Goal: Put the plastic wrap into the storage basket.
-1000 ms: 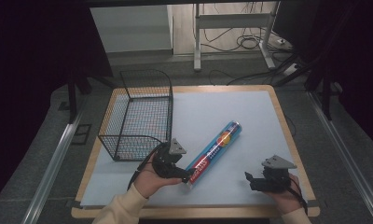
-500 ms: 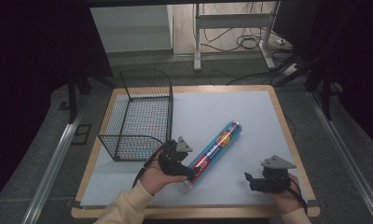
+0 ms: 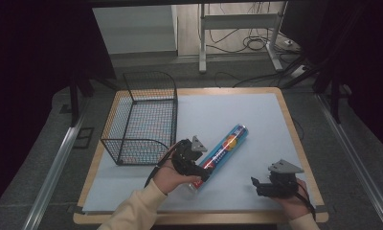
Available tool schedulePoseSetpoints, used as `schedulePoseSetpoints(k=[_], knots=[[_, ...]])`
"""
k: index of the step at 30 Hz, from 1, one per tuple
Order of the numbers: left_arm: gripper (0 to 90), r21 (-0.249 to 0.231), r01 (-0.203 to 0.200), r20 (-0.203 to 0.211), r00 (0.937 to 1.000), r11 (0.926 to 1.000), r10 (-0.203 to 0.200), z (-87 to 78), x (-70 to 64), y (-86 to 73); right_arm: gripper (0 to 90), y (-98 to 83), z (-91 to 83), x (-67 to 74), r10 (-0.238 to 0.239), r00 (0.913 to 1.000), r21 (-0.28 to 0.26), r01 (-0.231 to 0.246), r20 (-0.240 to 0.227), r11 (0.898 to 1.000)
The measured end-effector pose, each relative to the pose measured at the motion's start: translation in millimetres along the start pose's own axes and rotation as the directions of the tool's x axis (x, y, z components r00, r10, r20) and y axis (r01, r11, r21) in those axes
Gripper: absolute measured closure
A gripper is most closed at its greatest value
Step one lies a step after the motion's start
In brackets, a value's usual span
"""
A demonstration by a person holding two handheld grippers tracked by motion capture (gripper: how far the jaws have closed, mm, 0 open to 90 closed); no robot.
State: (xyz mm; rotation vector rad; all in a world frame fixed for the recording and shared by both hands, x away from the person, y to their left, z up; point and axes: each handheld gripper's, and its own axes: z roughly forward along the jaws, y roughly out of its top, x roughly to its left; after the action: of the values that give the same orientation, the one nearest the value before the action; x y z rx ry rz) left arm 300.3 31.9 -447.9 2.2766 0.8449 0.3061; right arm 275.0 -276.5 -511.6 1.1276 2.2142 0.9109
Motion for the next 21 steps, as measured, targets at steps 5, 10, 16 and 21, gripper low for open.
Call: schedulePoseSetpoints(k=[5,10,16,21], knots=[[15.4,0.007,0.002,-0.005,1.0,1.0,-0.002,5.4,1.0,8.1,8.5,0.2,-0.3,0.5,0.002,1.0,0.001,-0.002,-0.002,1.0],[15.4,0.029,0.003,-0.017,0.9999,0.9996,-0.003,14.6,3.2,16.0,8.5,-0.2,0.5,0.2,0.003,1.0,0.004,-0.003,-0.001,1.0],[15.4,0.053,0.008,-0.022,0.9997,0.9986,-0.007,26.3,2.5,24.8,8.5,0.0,0.1,0.8,0.002,1.0,0.002,-0.002,-0.001,1.0],[15.4,0.084,0.011,-0.003,0.9999,0.9964,-0.011,41.6,1.6,30.8,8.5,-0.3,0.3,0.6,-0.001,1.0,0.002,0.001,0.002,1.0]])
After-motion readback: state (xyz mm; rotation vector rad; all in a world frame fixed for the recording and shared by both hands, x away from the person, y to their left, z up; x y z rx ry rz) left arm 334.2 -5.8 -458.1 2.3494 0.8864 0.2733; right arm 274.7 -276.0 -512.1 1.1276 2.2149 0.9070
